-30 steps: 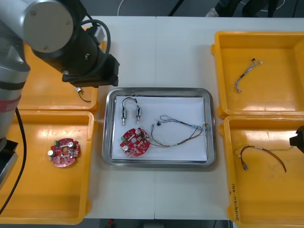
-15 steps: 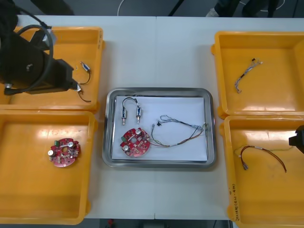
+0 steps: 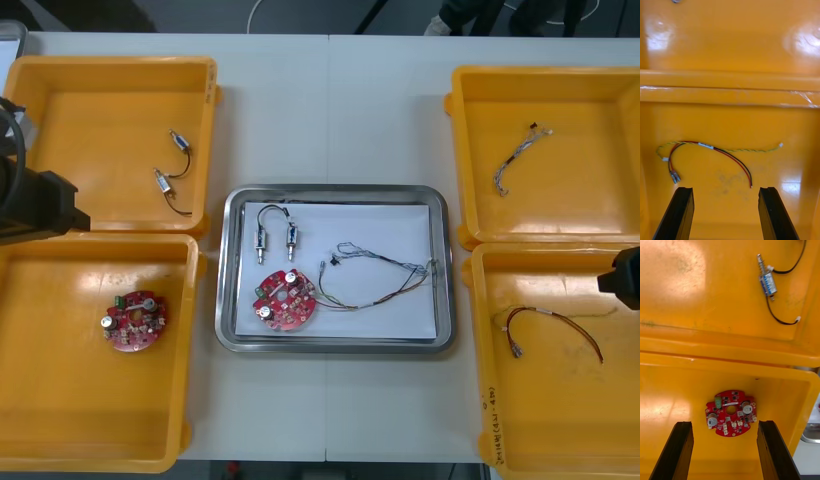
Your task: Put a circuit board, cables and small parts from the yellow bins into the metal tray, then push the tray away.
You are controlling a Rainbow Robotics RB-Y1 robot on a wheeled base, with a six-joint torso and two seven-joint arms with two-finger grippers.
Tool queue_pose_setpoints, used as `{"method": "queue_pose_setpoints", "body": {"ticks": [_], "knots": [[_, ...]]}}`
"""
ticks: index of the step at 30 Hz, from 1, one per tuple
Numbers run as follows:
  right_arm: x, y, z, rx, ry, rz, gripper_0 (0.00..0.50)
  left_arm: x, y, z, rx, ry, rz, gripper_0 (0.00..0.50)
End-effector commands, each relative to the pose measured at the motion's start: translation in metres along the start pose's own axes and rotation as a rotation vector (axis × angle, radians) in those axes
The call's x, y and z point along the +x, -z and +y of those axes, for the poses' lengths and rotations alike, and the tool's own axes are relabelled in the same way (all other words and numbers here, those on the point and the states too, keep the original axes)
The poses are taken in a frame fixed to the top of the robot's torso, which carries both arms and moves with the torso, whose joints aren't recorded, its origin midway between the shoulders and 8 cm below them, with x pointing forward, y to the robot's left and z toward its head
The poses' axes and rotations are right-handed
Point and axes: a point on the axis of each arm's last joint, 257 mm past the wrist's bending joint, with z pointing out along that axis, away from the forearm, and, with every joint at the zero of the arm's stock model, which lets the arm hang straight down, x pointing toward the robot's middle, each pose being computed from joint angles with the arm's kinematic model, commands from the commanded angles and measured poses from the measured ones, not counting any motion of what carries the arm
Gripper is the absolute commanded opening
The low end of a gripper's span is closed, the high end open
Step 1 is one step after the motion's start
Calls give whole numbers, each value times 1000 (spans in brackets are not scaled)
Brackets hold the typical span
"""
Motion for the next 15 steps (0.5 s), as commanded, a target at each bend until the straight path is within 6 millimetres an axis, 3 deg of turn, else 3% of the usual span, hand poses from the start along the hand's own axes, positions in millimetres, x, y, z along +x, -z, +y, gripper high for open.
{"method": "queue_pose_setpoints", "body": {"ticks": [1,11,15], "knots": [[-35,16,25,-22,112,-46,500,11,10,32,-57,-62,3,500],[-67,23,104,-106,357,-80,500,36,4,48,-83,-107,45,500],[-75,30,149,-153,494,-92,500,44,3,57,-91,-147,60,500]]}}
